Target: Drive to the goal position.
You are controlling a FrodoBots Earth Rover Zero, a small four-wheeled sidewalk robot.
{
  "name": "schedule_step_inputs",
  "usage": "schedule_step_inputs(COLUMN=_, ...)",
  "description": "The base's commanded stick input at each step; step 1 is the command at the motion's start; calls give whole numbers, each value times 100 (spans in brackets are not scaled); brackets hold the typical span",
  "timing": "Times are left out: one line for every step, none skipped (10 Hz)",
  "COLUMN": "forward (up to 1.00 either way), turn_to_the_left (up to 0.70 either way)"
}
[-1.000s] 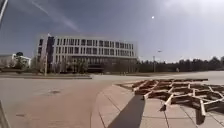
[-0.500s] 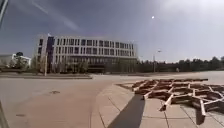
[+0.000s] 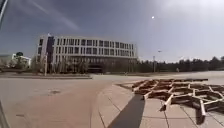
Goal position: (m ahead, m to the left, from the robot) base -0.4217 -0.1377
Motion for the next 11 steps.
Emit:
schedule_step_inputs(forward=5, turn_to_the_left=0)
schedule_step_inputs(forward=5, turn_to_the_left=0)
schedule_step_inputs(forward=5, turn_to_the_left=0)
schedule_step_inputs(forward=5, turn_to_the_left=0)
schedule_step_inputs(forward=5, turn_to_the_left=0)
schedule_step_inputs(forward=5, turn_to_the_left=0)
schedule_step_inputs(forward=5, turn_to_the_left=0)
schedule_step_inputs(forward=5, turn_to_the_left=0)
schedule_step_inputs(forward=5, turn_to_the_left=0)
schedule_step_inputs(forward=5, turn_to_the_left=0)
schedule_step_inputs(forward=5, turn_to_the_left=0)
